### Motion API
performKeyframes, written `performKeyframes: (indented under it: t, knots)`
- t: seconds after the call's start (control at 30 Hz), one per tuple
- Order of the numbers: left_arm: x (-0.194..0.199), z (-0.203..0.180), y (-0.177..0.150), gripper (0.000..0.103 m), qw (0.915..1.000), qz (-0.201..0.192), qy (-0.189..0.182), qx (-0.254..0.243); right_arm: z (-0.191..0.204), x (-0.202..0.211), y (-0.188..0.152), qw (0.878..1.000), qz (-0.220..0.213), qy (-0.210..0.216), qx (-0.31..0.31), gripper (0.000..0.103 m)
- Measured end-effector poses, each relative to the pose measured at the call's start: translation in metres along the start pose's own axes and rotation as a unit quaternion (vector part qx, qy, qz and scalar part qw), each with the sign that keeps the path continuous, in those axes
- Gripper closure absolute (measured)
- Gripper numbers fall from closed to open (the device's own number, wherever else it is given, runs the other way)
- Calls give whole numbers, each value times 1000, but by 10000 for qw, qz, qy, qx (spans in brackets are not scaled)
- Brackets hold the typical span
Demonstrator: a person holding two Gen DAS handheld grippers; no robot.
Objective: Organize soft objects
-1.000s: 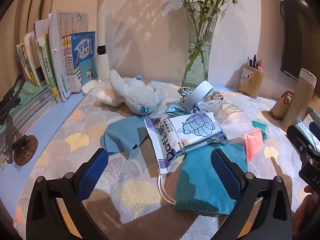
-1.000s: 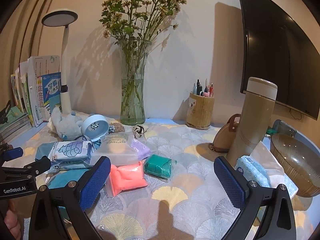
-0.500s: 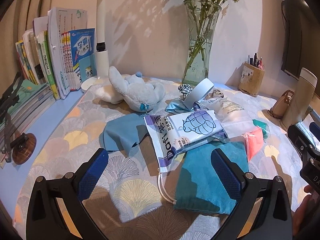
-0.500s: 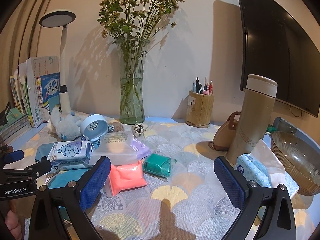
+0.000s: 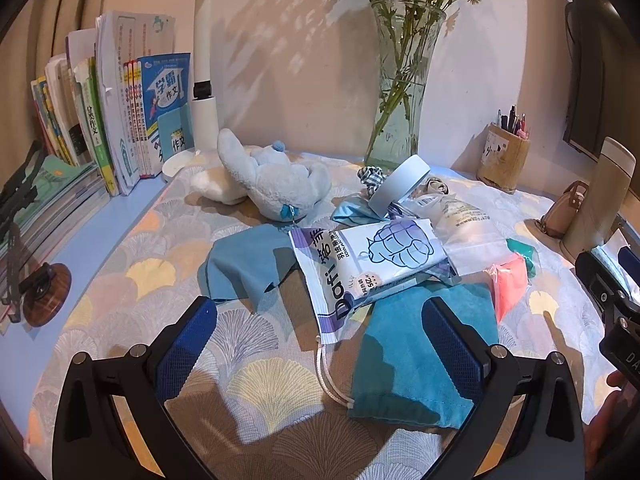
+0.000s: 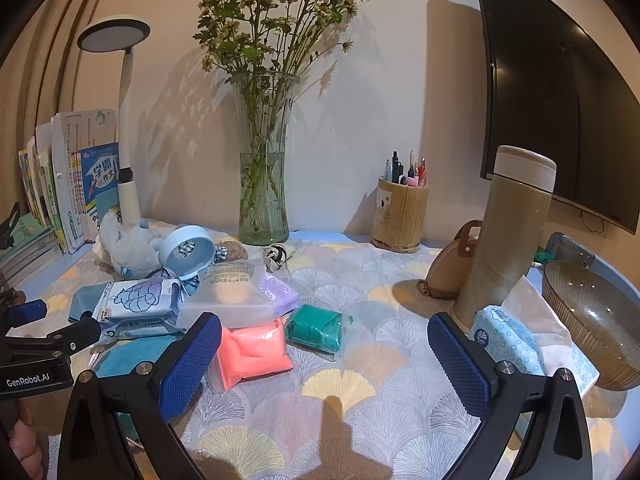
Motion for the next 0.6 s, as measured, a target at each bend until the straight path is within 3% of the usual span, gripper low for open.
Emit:
performKeyframes:
  t: [0.6]
  knots:
    - [0, 1, 0, 1, 10000, 15, 1, 11, 0, -1, 0, 10000, 31, 2, -7, 0]
Point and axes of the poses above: each gripper's, at about its wrist camera, not at the fingertips, and x roughly against the way its jaws point, z to its left, y to its top, the point moved 4 cm from there along -x, roughly the way its jaws point, and after that the axes turned 1 degree about -z, right-handed, at the moved point
